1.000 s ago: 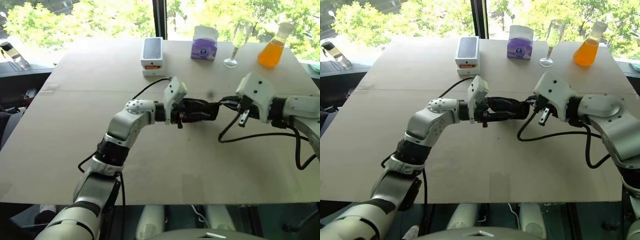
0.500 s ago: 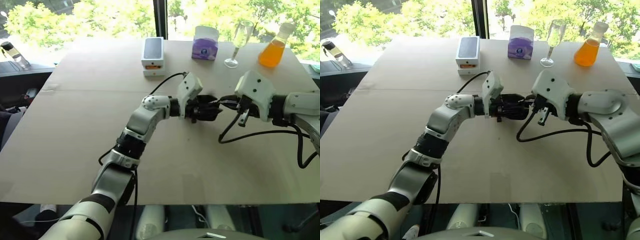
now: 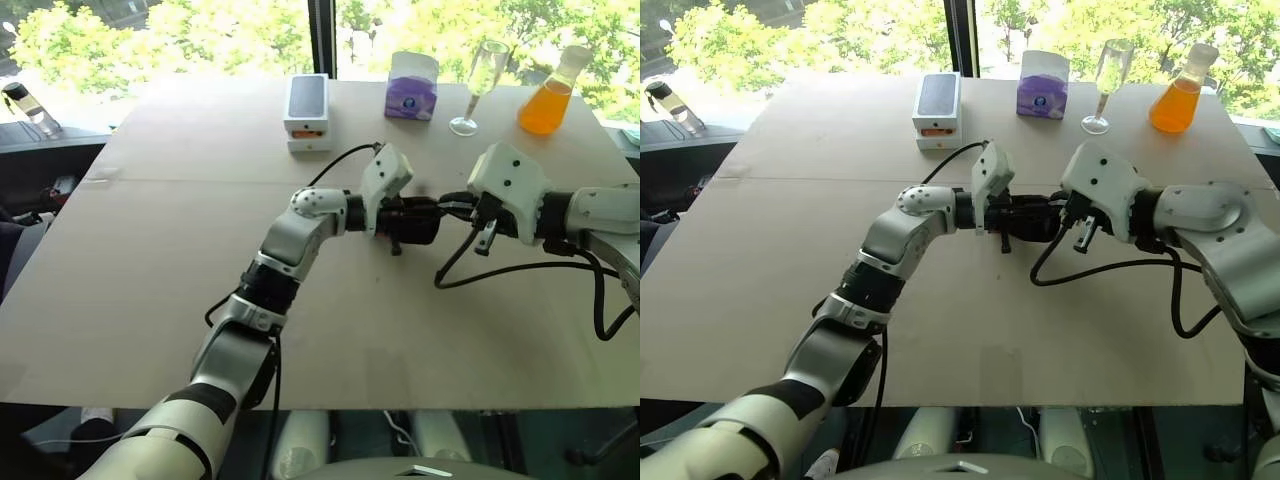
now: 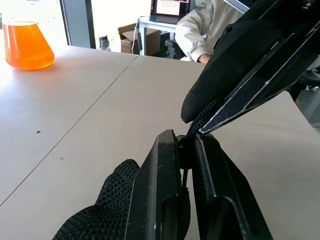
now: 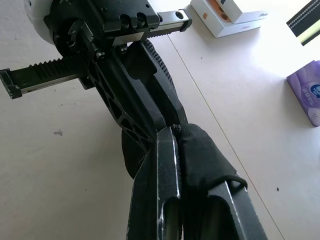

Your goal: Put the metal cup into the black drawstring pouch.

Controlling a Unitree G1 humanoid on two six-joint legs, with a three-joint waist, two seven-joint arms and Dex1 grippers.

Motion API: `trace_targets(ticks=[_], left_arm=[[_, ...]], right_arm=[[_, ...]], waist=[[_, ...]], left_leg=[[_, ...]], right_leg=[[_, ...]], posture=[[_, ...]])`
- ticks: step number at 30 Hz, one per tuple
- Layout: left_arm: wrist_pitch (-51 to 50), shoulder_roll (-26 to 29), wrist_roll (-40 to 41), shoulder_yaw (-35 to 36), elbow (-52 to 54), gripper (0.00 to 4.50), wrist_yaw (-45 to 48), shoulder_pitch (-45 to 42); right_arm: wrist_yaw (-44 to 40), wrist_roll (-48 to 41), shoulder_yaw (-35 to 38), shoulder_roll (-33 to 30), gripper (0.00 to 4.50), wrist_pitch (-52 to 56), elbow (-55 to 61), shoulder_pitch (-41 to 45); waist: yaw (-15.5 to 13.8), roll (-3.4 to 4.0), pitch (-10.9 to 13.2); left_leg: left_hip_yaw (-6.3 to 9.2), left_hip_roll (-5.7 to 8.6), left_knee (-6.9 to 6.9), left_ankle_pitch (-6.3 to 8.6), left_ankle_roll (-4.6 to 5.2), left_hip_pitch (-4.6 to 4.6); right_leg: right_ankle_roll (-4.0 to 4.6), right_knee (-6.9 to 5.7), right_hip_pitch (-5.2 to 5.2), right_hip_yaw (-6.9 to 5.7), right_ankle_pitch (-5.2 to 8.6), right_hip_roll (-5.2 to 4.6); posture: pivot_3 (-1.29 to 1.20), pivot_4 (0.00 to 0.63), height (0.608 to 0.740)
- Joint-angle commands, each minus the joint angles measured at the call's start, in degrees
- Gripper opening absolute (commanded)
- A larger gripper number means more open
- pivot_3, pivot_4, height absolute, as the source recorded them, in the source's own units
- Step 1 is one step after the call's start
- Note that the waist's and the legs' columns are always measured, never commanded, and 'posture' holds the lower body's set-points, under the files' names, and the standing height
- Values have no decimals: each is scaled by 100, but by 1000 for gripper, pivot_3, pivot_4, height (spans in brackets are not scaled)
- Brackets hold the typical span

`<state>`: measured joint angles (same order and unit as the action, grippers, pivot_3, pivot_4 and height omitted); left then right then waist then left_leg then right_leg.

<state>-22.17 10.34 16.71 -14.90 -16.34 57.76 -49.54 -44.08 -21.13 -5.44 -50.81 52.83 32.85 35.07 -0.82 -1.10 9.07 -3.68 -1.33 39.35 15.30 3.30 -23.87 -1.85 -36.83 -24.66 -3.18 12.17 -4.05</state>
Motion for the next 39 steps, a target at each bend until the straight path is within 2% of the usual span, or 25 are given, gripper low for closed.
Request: trace_targets(ticks=[1, 3, 6, 9, 15, 25, 33, 39], left_arm=[[60, -49, -43, 26, 78, 64, 28, -179], [36, -21, -118, -7, 17, 64, -1, -135], [-74, 22, -182, 19, -92, 64, -74, -49], [-326, 108, -131, 199, -128, 64, -220, 20], [-714, 201, 4, 469, 29, 64, -399, 25], [-1301, 517, -96, 287, 320, 64, -622, 449], [-1708, 684, -111, 303, 559, 64, -869, 797], [-1360, 495, 58, 516, 667, 64, -878, 679]], right_arm=[[257, -282, 482, 314, 0, 202, 171, -18], [669, -618, 1004, 892, 0, 583, -20, 213], [1139, -801, 1675, 1354, 0, 806, -401, 621], [1465, -779, 2127, 1359, 0, 730, -780, 1032], [1495, -95, 1796, 682, 0, -238, -1364, 1010], [1724, 1210, 1145, -98, 0, -2250, -2581, 943], [1596, 1539, 1199, -95, 0, -2874, -3002, 708], [1198, 714, 1381, 412, 0, -2080, -2233, 100]], waist=[[1, 0, 0], [2, 0, 0], [2, 2, 1], [0, 7, 3], [3, 6, 3], [5, 14, -1], [17, 18, -1], [7, 18, -1]], left_leg=[[0, 0, 0, 0, 0, 0], [0, 0, 0, 0, -1, 0], [-2, -1, 2, -1, -1, 1], [-2, 0, 2, -1, -1, 1], [-3, 2, -2, 3, 5, -3], [-16, 2, -3, 3, 5, 2], [-26, -1, -2, 3, 5, 10], [-27, -2, -1, 4, 6, 8]], right_leg=[[0, 0, 0, 0, 0, 0], [0, -1, 1, 0, 0, 0], [0, -6, 0, 1, -1, 0], [0, -7, -1, 1, -1, -1], [-1, 1, 0, 0, 0, -3], [-2, -1, -4, 11, 1, -1], [-11, -8, -3, 21, 6, -2], [-11, -8, -3, 22, 6, -4]], posture=[[0, 150, 737], [0, 150, 737], [0, 150, 737], [0, 150, 737], [0, 150, 737], [0, 150, 737], [0, 150, 737], [0, 150, 737]])
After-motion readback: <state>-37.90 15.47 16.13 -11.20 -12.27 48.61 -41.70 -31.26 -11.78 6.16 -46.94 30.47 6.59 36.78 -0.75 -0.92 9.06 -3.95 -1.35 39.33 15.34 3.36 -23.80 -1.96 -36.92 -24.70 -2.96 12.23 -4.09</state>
